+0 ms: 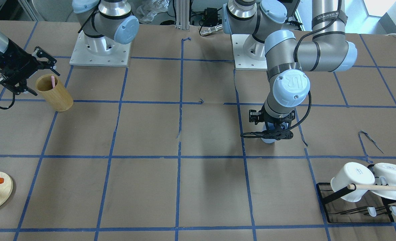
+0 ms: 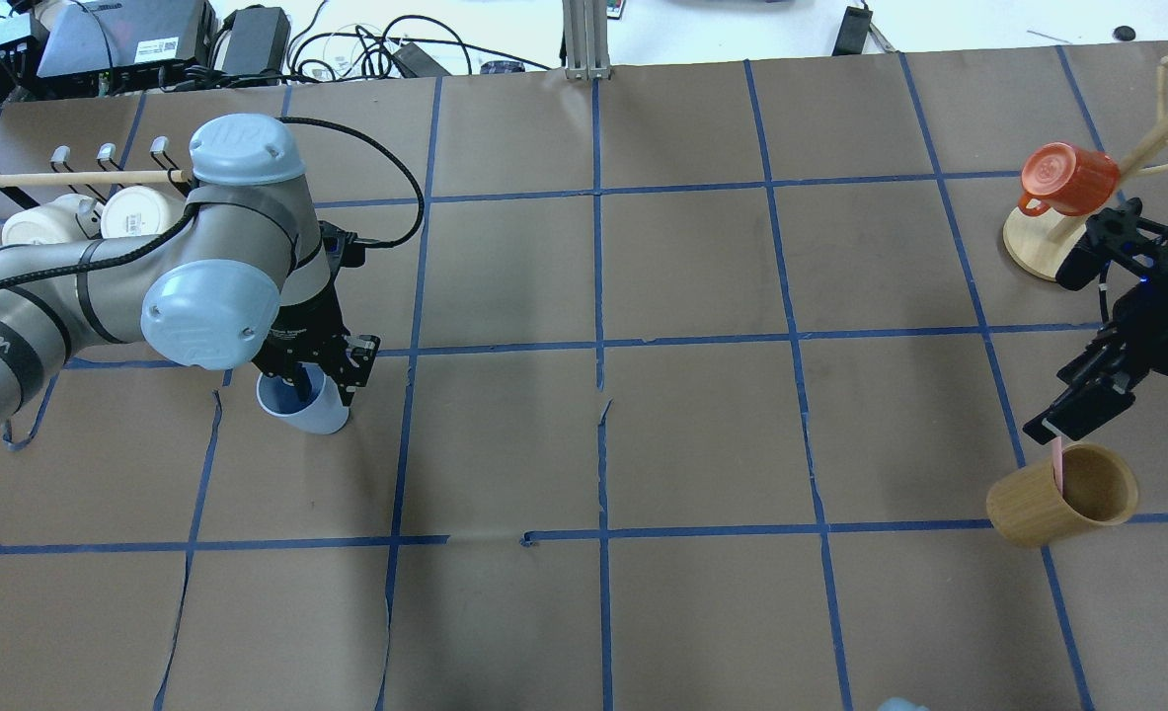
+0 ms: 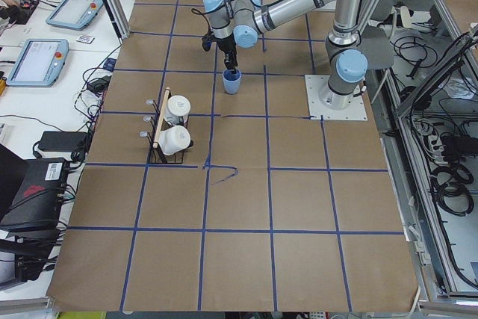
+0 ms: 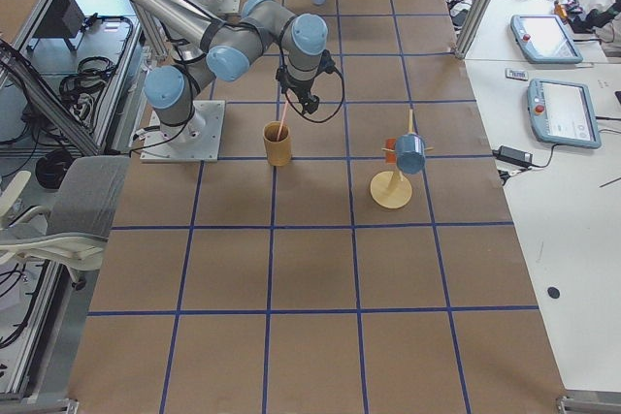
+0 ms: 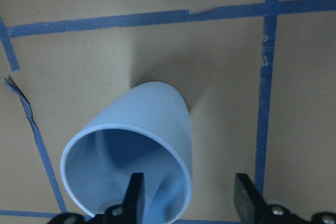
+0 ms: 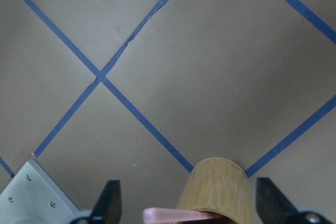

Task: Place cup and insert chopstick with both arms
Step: 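Carry blue cup to table center with left gripper while right lifts stick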

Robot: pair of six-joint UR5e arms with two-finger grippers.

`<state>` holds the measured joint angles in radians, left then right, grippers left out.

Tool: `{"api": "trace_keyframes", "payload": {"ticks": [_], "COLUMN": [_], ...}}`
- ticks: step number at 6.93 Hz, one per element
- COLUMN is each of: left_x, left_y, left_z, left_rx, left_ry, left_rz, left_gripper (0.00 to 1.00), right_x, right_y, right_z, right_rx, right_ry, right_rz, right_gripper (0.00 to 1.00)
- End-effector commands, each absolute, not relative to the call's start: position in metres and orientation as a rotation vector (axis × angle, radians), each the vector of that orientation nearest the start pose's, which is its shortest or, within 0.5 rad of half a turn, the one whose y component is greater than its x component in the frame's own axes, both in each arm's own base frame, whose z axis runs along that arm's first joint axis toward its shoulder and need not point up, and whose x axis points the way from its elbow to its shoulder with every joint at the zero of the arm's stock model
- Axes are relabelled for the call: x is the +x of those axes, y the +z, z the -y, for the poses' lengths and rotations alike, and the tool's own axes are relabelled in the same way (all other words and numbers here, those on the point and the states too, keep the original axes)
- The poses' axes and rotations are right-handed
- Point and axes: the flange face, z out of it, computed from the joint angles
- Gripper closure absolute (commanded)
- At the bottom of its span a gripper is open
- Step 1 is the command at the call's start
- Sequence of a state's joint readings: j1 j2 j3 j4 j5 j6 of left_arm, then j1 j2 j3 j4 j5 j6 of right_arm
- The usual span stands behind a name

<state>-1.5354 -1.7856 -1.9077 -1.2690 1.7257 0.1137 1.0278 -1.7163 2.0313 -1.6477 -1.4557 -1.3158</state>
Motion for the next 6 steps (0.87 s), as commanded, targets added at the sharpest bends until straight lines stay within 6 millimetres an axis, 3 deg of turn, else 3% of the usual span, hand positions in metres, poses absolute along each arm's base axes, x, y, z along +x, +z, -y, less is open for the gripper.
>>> {"api": "trace_keyframes", "payload": {"ticks": [1, 2, 4, 5, 6], "left_x": [-0.101, -0.101, -0.109, -0.123, -0.156], "left_y": [0.253, 0.253, 0.261, 0.27, 0.281], "left_z": [0.501, 0.502, 0.51, 0.515, 0.516], "left_rx": [0.179, 0.177, 0.138, 0.025, -0.019], "left_ry": [0.389, 0.384, 0.35, 0.324, 0.288], "left_rz": [-2.982, -2.982, -3.002, -3.084, -3.104], "left_gripper": [1.0, 1.0, 1.0, 1.0, 1.0], "right_x": [-0.074, -0.075, -0.079, -0.08, -0.08], "right_y": [0.336, 0.337, 0.341, 0.346, 0.347], "right_z": [0.403, 0.404, 0.404, 0.405, 0.404], "right_rx": [-1.059, -1.046, -1.055, -1.057, -1.026], "right_ry": [0.08, 0.081, 0.117, 0.112, 0.116], "right_rz": [-2.674, -2.686, -2.713, -2.718, -2.731], "right_gripper": [0.34, 0.55, 0.59, 0.68, 0.68]}}
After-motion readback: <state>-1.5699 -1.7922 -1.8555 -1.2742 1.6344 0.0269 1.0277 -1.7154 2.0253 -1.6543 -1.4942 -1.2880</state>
